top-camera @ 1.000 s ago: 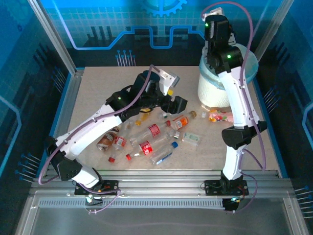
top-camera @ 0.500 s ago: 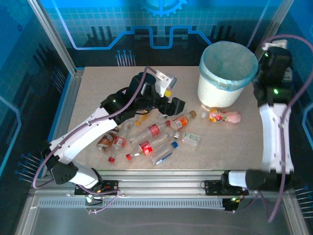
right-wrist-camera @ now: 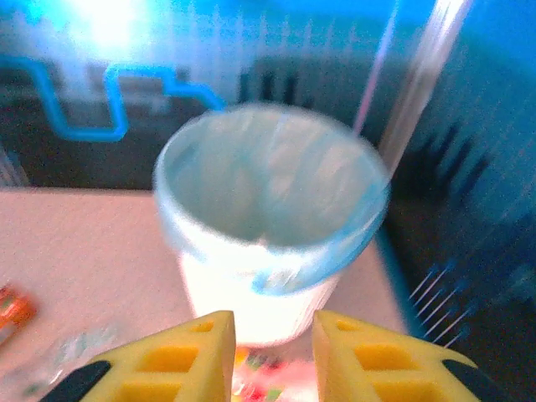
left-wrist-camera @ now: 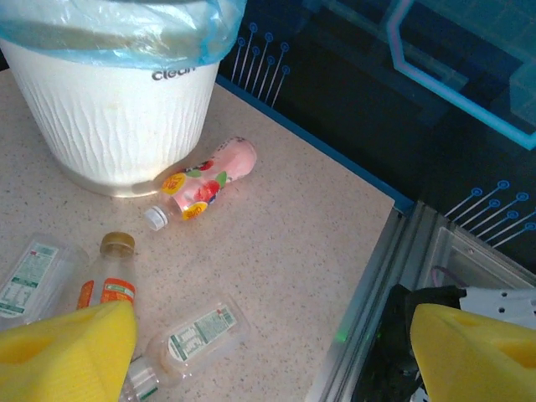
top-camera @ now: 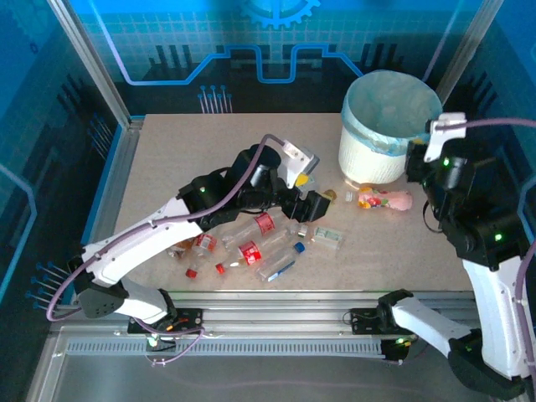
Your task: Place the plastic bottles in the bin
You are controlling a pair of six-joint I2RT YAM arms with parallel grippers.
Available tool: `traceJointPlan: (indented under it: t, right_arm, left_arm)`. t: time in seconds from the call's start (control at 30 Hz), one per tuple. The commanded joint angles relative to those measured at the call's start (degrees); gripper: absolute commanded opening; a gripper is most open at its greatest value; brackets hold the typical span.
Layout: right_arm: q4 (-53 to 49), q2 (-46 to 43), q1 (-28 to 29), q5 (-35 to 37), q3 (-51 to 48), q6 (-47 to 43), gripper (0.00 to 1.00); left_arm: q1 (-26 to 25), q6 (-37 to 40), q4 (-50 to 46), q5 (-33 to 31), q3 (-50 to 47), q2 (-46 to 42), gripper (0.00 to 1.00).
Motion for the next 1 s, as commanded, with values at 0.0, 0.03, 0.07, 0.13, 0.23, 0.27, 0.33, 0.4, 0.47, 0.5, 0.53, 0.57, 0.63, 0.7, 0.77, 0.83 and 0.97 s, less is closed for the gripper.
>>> traceJointPlan:
  t: [0.0,0.03,0.07,0.13,0.23,0.27,0.33,0.4,0.47,0.5,0.53,0.57,0.63,0.7,0.77,0.83,0.97]
  right_arm:
    - [-5.84,-6.19,2.14,-11.17,-9.64,13.23,0.31]
    - [-6.33,-7.34,2.58,-12.04,-12.74,14.78,0.32]
    - [-6.34,-8.4,3.06,-12.47,-15.94,15.97,0.32]
    - [-5.79,-9.84,3.64,-13.76,-21.29,16.37,0.34]
    - [-5.64,-9.99,3.97,-14.45,-26.85,17.64,0.36]
    - [-4.9,-10.04,3.98,-14.65,-28.68,18.17,0.38]
    - [-2.34,-10.29,4.07,-14.08,-32.17,19.52,0.45]
    - [1.48,-9.98,4.07,-15.74,-36.13,19.21,0.47]
    - [5.62,-7.8,4.27,-20.52,-38.98,17.55,0.47]
    - [6.79,-6.84,4.6,-21.94,-40.29,16.92,0.47]
    - [8.6,-5.15,5.27,-23.65,-41.59,15.56,0.47]
    - [9.52,-3.83,5.93,-23.31,-42.14,15.23,0.47]
    - [10.85,-1.8,6.87,-21.05,-42.74,14.87,0.5]
    - [13.39,-0.15,7.55,-20.35,-43.66,11.62,0.5]
    - [15.72,1.62,8.38,-23.46,-44.2,6.47,0.52]
    - [16.74,3.9,9.34,-27.55,-43.8,2.92,0.53]
    - [17.52,9.48,13.82,-30.76,-41.36,-1.48,0.54]
  left_arm:
    - [-0.28,-1.06,0.15,-1.48,-6.04,-4.86,0.87]
    - [-0.28,-1.55,0.61,-1.81,-8.05,-5.83,0.87]
    - [-0.28,-2.04,0.97,-2.27,-10.03,-6.73,0.87]
    - [-0.28,-2.78,1.28,-2.97,-13.27,-7.94,0.87]
    - [-0.28,-3.67,1.42,-3.57,-17.76,-8.87,0.87]
    - [-0.28,-4.25,1.83,-4.03,-19.48,-8.99,0.87]
    - [-0.28,-5.69,2.89,-4.82,-22.61,-9.01,0.87]
    - [-0.28,-7.75,4.26,-4.83,-25.39,-8.91,0.87]
    - [-0.28,-9.74,5.61,-4.25,-27.46,-8.68,0.87]
    - [-0.29,-10.25,5.86,-4.15,-28.05,-8.62,0.87]
    - [-0.29,-10.61,5.78,-4.08,-28.43,-8.25,0.86]
    - [-0.28,-10.74,5.36,-4.24,-28.7,-7.99,0.86]
    - [-0.28,-11.13,4.67,-4.75,-29.36,-7.52,0.86]
    - [-0.22,-11.99,4.67,-4.48,-30.44,-6.84,0.86]
    - [-0.19,-13.25,4.2,-4.37,-30.92,-5.9,0.86]
    - [-0.11,-14.78,3.4,-4.75,-31.24,-5.14,0.87]
    - [0.56,-16.31,1.88,-5.87,-32.02,-6.63,0.87]
